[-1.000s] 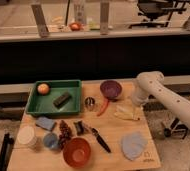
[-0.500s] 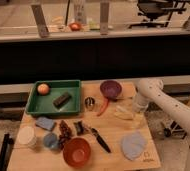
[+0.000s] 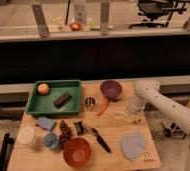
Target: Place banana in metal cup
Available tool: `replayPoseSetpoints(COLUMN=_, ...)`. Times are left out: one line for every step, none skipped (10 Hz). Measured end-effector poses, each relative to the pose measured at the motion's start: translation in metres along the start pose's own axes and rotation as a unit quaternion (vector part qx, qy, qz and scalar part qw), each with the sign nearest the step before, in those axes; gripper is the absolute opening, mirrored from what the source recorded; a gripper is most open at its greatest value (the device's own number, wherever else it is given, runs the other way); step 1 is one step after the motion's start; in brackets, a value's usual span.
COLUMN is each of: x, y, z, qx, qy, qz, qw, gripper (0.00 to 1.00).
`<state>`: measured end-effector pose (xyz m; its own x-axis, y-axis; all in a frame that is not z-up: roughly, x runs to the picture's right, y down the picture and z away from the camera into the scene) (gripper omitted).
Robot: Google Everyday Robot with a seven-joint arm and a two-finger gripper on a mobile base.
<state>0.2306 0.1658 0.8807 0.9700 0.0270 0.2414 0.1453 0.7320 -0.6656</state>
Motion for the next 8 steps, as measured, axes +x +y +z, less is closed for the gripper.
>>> replayPoseSetpoints(x=-0.001, y=-0.002, z=-0.006, qx=0.005, qy=-0.001, qz=-0.002, qw=1.0000, gripper=0.19)
replayPoseSetpoints(x=-0.003, y=-0.005, z=-0.017, qx=0.011, qy=-0.003, qz=-0.006, qw=0.9999, gripper=0.07)
replayPoseSetpoints(x=-0.001, y=-0.007, z=-0.022, qx=0.014, qy=-0.004, qz=-0.007, qw=0.9999, gripper=0.01)
replayPoseSetpoints(x=0.001, y=-0.008, z=-0.027, qx=0.017, qy=-0.006, qz=-0.008, qw=0.9998, gripper=0.00)
replayPoseSetpoints(x=0.005, y=-0.011, z=-0.033, qx=0.022, qy=-0.010, qz=-0.012, qw=0.9996, gripper=0.00)
replayPoseSetpoints(x=0.007, y=-0.012, z=-0.036, qx=0.026, qy=-0.014, qz=-0.018, qw=0.9994, gripper=0.00)
replayPoseSetpoints(x=0.010, y=-0.013, z=-0.041, qx=0.031, qy=-0.020, qz=-0.026, qw=0.9990, gripper=0.00)
replayPoseSetpoints(x=0.013, y=-0.014, z=-0.048, qx=0.038, qy=-0.029, qz=-0.043, qw=0.9979, gripper=0.00)
